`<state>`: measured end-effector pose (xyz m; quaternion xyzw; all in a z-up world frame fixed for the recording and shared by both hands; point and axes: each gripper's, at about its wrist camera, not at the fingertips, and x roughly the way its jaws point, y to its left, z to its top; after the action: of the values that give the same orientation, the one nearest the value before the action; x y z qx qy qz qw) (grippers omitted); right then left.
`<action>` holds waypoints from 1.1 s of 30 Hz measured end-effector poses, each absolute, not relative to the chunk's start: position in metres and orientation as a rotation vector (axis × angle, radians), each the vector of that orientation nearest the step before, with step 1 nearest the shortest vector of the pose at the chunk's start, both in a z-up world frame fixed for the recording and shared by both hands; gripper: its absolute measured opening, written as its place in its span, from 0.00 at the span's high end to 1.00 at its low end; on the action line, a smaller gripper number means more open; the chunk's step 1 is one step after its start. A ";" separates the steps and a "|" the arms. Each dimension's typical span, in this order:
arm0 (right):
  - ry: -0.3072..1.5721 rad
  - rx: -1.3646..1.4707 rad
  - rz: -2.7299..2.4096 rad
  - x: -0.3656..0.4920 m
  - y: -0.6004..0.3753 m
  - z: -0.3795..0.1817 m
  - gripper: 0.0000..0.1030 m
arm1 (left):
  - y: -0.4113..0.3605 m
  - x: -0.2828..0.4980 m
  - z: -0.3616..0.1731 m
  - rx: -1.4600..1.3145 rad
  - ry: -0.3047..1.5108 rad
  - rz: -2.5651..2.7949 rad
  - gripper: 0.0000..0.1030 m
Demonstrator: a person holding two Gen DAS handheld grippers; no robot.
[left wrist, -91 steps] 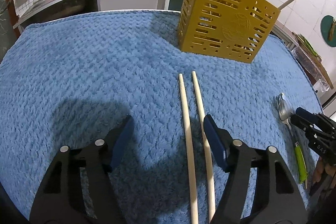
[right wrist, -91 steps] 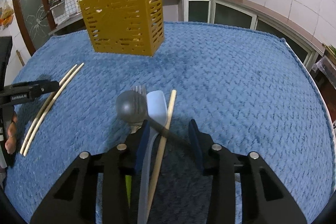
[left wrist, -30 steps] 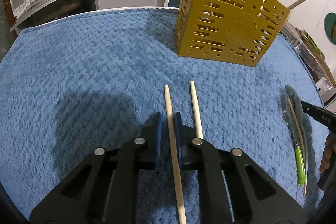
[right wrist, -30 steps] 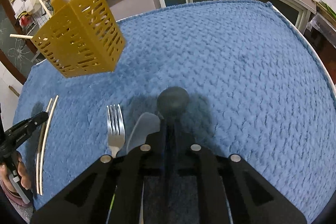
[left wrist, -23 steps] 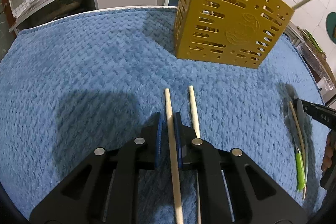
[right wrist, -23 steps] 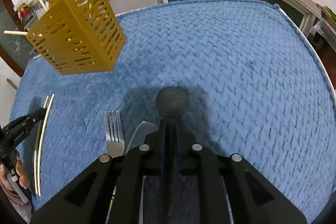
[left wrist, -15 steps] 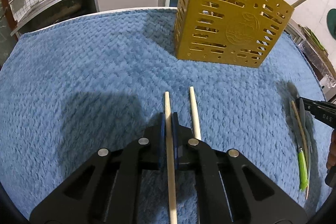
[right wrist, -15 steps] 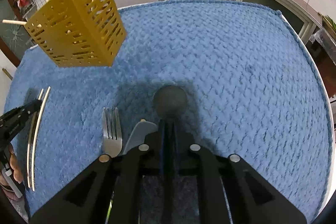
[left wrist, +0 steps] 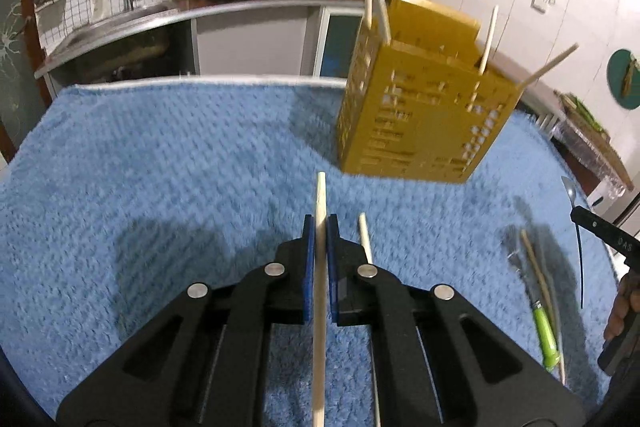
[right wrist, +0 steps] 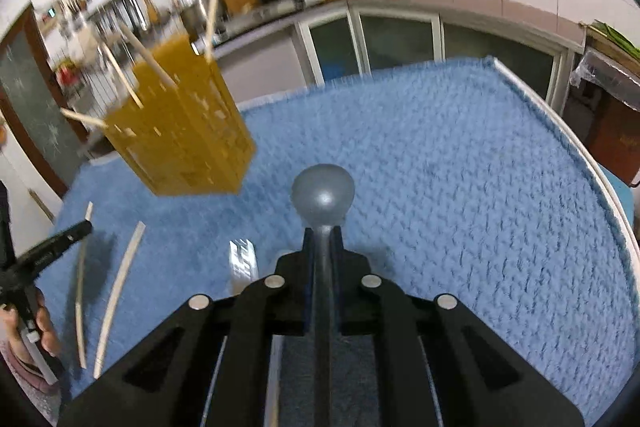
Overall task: Organize utensils
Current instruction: 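Lift the grey spoon with the right tool while the left tool lifts its chopstick, then lower the grey spoon into the caddy and open the right tool while the left tool releases its chopstick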
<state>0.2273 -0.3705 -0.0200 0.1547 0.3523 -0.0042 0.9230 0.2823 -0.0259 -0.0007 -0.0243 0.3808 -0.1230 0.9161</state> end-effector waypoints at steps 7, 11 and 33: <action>0.515 0.359 0.030 0.192 -0.362 0.007 0.92 | -0.021 0.264 0.033 -0.106 0.645 -0.303 0.96; 0.409 0.364 0.048 0.174 -0.356 0.021 0.92 | -0.017 0.255 0.046 -0.136 0.602 -0.333 0.96; 0.139 0.312 0.087 0.152 -0.317 0.045 0.92 | -0.021 0.237 0.118 -0.100 0.397 -0.342 0.96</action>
<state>0.1517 -0.3170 0.0452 0.1551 0.0693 0.0434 0.9845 0.2369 -0.0209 0.1178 -0.0495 0.1963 -0.1688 0.9646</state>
